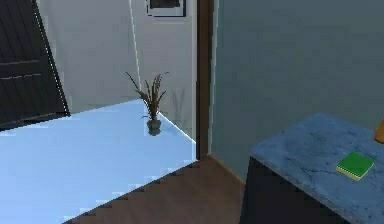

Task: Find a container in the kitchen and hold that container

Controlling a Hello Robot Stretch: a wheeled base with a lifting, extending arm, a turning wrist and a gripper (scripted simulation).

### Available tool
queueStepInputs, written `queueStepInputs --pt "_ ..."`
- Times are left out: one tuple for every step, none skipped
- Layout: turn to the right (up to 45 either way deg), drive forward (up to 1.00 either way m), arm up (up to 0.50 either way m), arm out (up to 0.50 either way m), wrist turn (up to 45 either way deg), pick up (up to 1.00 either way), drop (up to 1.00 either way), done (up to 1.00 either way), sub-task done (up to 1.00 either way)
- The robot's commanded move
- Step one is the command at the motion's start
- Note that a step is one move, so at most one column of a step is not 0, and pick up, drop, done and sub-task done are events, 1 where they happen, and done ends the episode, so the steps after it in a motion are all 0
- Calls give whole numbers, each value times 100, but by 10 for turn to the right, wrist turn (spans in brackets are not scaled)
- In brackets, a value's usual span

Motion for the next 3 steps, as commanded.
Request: queueStepInputs --pt "0 0 0 0 270 0 0 0 0" --pt "0 0 0 0 0 100 0 0 0" --pt "0 0 0 0 0 0 0 100 0"
